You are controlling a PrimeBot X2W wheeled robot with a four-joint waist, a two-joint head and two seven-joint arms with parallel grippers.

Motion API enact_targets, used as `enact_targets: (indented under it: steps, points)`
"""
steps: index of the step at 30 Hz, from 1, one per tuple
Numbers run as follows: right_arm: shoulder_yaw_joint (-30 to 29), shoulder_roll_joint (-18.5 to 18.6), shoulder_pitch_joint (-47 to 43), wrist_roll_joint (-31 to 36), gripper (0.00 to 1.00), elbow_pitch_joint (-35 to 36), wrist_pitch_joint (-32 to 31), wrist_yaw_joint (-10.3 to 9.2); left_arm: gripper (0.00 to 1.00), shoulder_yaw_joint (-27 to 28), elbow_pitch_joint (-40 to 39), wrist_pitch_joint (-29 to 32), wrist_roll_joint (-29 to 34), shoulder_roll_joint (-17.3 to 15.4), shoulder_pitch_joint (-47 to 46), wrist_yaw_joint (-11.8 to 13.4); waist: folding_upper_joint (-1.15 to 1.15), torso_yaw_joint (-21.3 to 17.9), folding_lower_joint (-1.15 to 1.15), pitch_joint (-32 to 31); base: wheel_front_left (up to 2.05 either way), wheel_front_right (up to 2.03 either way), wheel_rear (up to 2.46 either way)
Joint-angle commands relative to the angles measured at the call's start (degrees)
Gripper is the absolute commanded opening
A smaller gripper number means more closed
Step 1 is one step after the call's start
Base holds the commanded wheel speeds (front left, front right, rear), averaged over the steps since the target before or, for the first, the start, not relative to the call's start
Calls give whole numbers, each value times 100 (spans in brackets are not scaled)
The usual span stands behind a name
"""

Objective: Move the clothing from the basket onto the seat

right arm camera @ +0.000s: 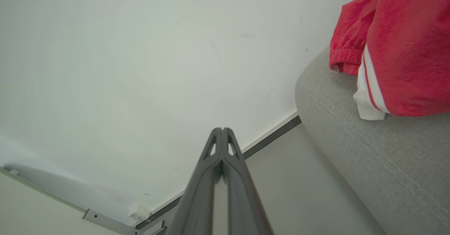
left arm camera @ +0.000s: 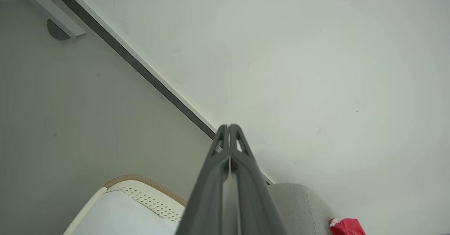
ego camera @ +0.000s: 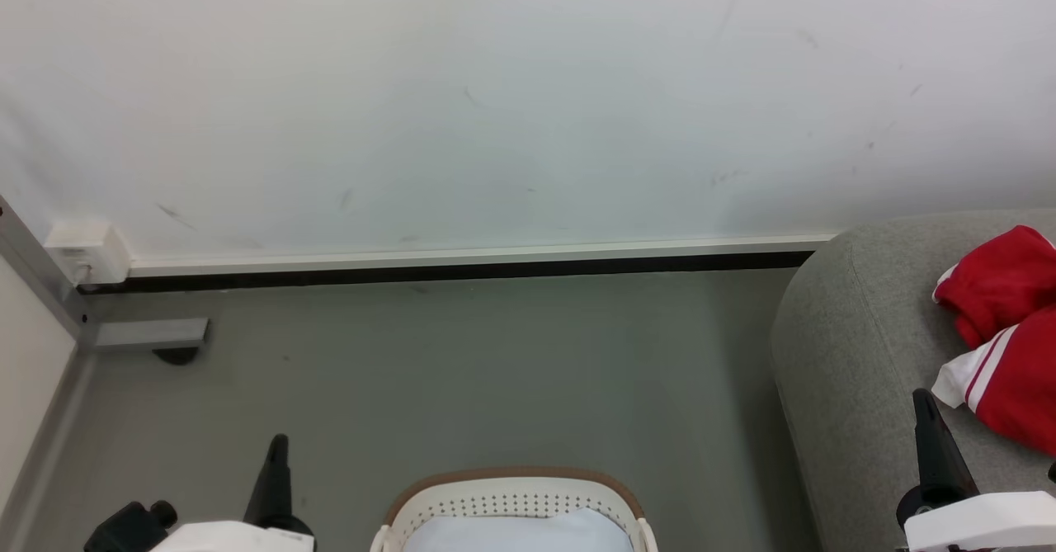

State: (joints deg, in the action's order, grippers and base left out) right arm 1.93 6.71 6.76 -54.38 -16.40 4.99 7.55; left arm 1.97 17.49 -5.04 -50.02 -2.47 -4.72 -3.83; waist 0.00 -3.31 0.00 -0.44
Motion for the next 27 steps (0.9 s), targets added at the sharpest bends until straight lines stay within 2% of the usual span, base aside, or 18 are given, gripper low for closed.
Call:
enact_targets:
  steps: [1, 27]
  points:
    - [-72, -15, 50, -234, 0, 100, -65, -4, 0, 58, -106, 63, -259, -35, -135, -36, 0, 9, 0, 1, 0, 0, 0]
    - [-383, -156, 23, -1617, 0, 150, -496, -6, 0, 224, -194, 496, -1807, -46, -169, -171, 0, 107, 0, 16, 0, 0, 0]
